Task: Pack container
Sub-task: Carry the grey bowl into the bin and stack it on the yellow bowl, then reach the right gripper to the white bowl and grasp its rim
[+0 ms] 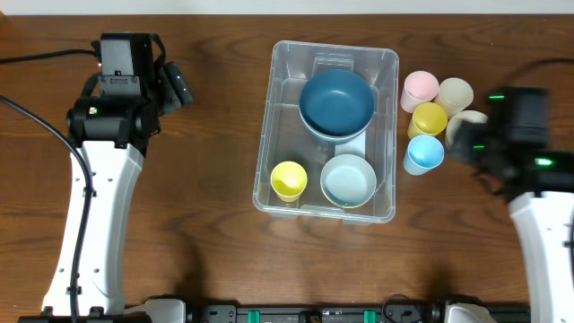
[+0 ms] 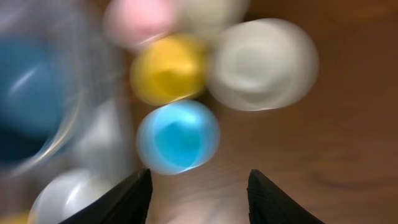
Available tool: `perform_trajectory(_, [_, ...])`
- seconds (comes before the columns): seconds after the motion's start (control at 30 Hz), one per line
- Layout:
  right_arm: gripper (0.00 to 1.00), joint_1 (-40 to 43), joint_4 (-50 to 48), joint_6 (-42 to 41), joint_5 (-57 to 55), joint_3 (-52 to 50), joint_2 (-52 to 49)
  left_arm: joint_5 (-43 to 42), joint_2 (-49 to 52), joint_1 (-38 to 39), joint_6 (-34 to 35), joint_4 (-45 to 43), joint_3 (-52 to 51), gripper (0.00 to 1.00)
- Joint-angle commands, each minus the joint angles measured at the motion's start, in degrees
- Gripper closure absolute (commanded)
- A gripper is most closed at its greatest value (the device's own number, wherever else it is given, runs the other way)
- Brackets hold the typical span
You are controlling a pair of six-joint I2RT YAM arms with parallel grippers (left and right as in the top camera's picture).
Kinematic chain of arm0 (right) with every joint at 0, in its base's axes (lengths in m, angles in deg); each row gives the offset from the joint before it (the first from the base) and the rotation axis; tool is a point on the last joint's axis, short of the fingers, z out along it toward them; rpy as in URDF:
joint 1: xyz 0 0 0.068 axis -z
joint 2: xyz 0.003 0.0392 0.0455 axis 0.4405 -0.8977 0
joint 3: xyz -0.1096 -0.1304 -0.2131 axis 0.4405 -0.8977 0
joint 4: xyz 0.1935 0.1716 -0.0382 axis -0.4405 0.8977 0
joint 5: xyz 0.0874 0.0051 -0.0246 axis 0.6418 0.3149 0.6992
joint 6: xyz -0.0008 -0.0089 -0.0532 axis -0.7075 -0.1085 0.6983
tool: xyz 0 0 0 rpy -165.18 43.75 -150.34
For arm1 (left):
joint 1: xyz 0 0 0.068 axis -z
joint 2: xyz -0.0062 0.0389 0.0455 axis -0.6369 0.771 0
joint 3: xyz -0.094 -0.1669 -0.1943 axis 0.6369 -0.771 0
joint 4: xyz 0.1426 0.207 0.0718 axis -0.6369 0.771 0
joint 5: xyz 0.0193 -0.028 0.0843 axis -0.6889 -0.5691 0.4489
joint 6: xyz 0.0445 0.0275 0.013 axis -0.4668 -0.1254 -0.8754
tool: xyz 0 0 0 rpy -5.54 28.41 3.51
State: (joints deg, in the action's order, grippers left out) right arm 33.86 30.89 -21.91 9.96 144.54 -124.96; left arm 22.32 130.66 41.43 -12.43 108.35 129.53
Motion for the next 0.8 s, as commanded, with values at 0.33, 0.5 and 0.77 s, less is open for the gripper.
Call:
perform_trajectory(0.33, [0.42,21.4,-9.9,1.4,10.8,0.4,-18.9,0.5,0.2,-0.2,-0.1,0.2,0.6,0.02])
perform_trajectory(0.5, [0.39,20.4,-15.2,2.2,12.0,0.4,-26.6,0.5,0.2,-0.2,-0.1,0.2,0.6,0.02])
perform_trajectory(0.77, [0.4,18.4,-20.2,3.3,13.9,0.4,-35.1,0.5,0.2,-0.2,-0.1,0.2,0.6,0.02])
